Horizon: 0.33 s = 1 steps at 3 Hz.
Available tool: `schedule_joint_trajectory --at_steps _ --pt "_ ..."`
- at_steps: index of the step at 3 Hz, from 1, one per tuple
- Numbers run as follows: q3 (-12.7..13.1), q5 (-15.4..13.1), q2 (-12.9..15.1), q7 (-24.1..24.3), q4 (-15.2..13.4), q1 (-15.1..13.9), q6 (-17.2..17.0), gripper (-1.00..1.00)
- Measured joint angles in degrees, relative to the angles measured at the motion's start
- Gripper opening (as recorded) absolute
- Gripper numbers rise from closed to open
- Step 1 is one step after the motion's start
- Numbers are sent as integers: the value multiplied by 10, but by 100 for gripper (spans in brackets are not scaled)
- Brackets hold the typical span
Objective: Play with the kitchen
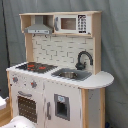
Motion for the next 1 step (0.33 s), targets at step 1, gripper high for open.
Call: schedule_joint_trajectory --at_steps 1 --pt "8 0 0 -54 -10 15 0 100"
